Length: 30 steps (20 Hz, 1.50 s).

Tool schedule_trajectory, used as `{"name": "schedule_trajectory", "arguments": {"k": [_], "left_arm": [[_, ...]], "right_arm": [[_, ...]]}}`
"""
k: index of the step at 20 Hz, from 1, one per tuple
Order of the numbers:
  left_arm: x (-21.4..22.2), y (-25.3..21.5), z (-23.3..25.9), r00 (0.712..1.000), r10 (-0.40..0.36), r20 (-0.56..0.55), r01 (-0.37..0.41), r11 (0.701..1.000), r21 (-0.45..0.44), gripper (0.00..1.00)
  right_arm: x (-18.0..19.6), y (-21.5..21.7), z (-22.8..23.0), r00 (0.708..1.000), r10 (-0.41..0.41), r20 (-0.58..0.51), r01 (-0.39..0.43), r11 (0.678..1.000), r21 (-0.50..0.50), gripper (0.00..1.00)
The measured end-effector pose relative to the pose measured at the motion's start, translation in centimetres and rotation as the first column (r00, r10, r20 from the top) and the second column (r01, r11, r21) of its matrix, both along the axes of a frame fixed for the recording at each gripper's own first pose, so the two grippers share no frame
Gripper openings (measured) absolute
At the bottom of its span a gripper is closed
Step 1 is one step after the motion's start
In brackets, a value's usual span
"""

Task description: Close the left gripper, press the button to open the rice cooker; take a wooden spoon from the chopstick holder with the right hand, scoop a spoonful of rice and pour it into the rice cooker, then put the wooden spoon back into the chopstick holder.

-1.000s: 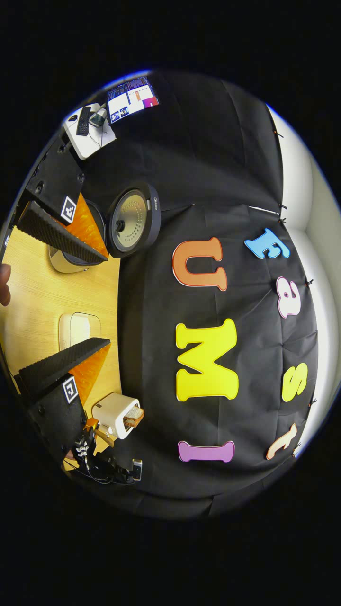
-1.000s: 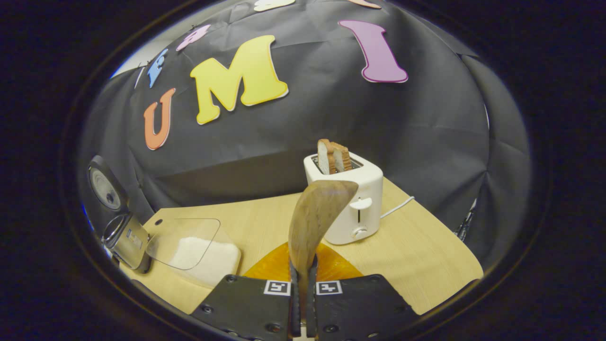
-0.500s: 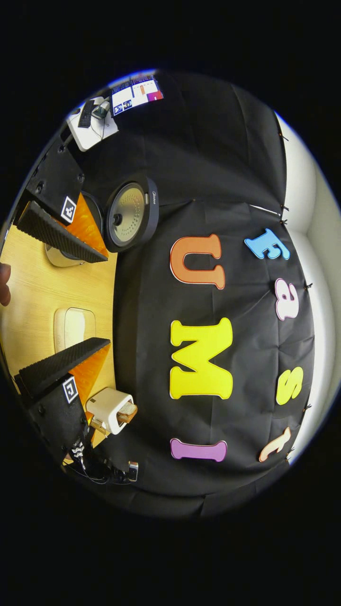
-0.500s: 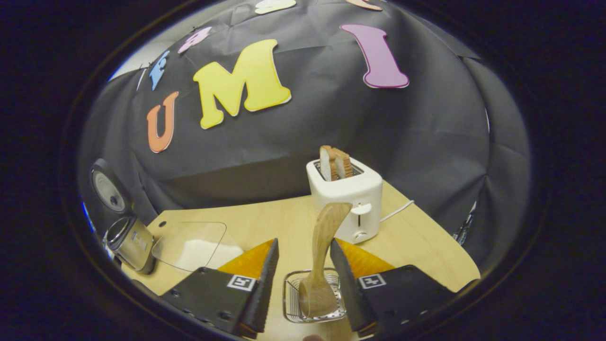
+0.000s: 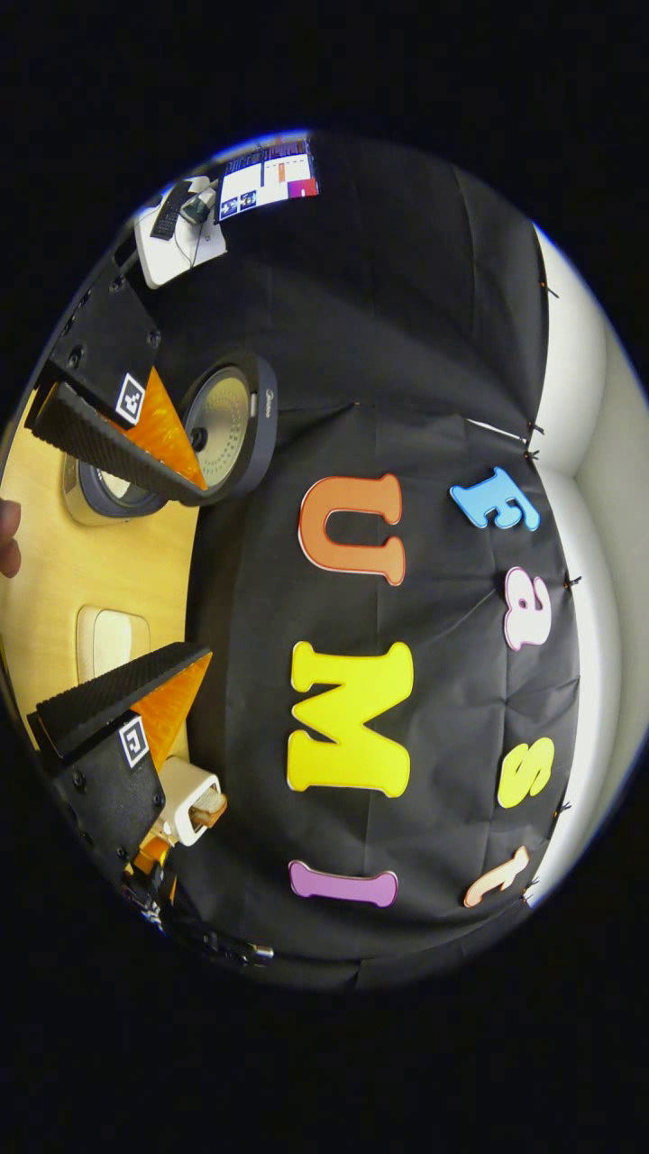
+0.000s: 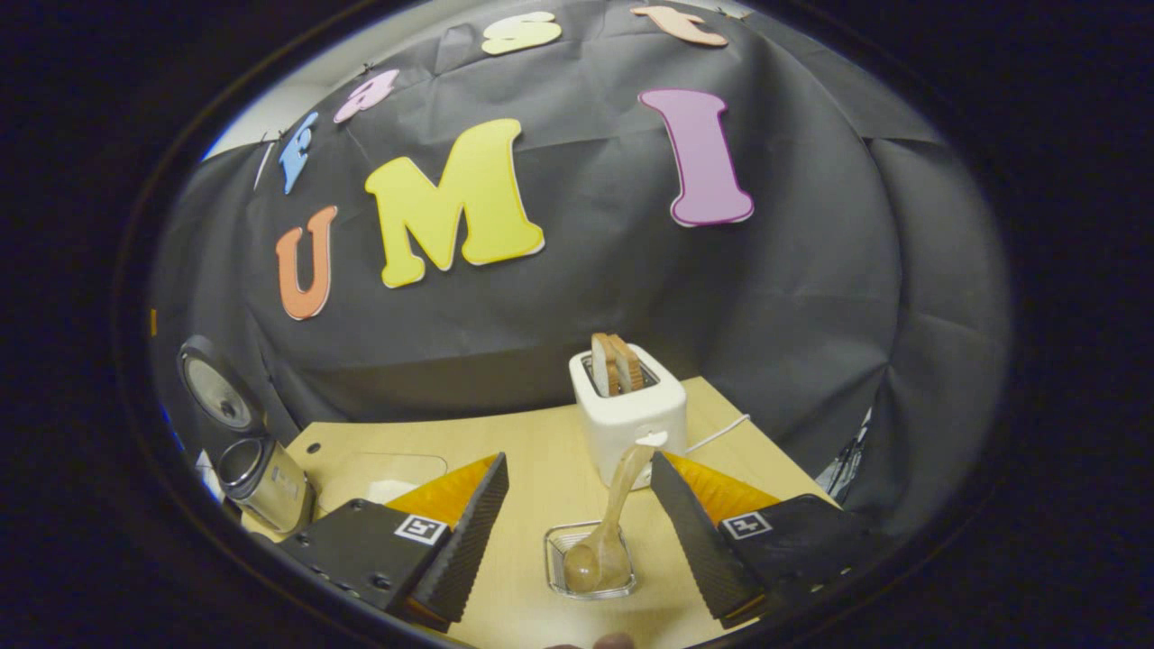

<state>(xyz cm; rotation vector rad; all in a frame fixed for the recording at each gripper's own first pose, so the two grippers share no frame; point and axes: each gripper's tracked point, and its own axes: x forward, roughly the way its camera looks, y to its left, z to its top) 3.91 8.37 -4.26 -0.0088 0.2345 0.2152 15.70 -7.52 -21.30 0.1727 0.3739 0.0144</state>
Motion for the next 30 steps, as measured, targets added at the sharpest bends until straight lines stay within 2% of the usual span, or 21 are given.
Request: {"name": "schedule_trajectory", "arguments": {"k": [2,3,4,7,10,11,13,17,18,21,26,28,30], "left_arm": [[0.4,3.0,0.8,0.999,0.032,0.012,-0.033,0.999,0.029,1.0],[0.7,4.3,1.2,0.999,0.046,0.017,-0.047,0.999,0.028,1.0],[1.3,5.6,1.8,0.998,0.064,0.025,-0.064,0.997,0.035,1.0],[3.0,10.1,3.2,0.993,0.118,0.017,-0.119,0.99,0.073,1.0],[5.7,13.0,4.0,0.991,0.134,0.005,-0.134,0.99,0.05,1.0],[6.7,14.0,3.9,0.991,0.135,-0.003,-0.135,0.99,0.05,1.0],[8.5,16.2,3.2,0.99,0.14,-0.029,-0.139,0.99,0.032,1.0],[12.1,20.0,1.2,0.983,0.154,-0.096,-0.155,0.988,0.003,1.0],[12.8,20.8,0.3,0.981,0.153,-0.12,-0.155,0.988,-0.003,1.0],[13.7,22.3,-2.6,0.965,0.15,-0.217,-0.16,0.987,-0.03,1.0],[13.8,22.0,-5.1,0.949,0.125,-0.288,-0.153,0.985,-0.078,1.0],[13.7,22.0,-5.2,0.952,0.115,-0.284,-0.14,0.988,-0.067,1.0],[13.0,21.6,-5.4,0.952,0.109,-0.286,-0.136,0.988,-0.077,1.0]], "right_arm": [[-0.5,0.6,2.9,0.999,0.025,0.044,-0.023,0.999,-0.032,0.95],[-0.7,0.9,4.2,0.997,0.036,0.064,-0.032,0.998,-0.05,0.9],[-1.1,1.5,5.3,0.996,0.048,0.076,-0.043,0.997,-0.058,0.95],[-2.0,3.3,7.4,0.993,0.079,0.086,-0.074,0.995,-0.063,0.95],[-2.8,5.0,8.9,0.989,0.106,0.104,-0.097,0.991,-0.094,0.96],[-3.1,5.5,9.3,0.987,0.118,0.112,-0.105,0.988,-0.116,0.92],[-3.8,6.0,10.0,0.984,0.126,0.122,-0.107,0.983,-0.151,0.96],[-5.1,5.7,9.9,0.99,0.092,0.108,-0.074,0.984,-0.161,0.95],[-5.3,5.4,9.7,0.992,0.078,0.1,-0.061,0.985,-0.163,0.92],[-5.9,4.0,9.7,0.995,0.019,0.093,-0.005,0.989,-0.149,0.96],[-6.7,2.7,9.7,0.995,-0.037,0.095,0.052,0.987,-0.155,0.96],[-6.7,2.7,9.5,0.995,-0.043,0.09,0.056,0.987,-0.152,0.93],[-6.7,3.2,9.9,0.995,-0.034,0.095,0.048,0.986,-0.156,0.96]]}}
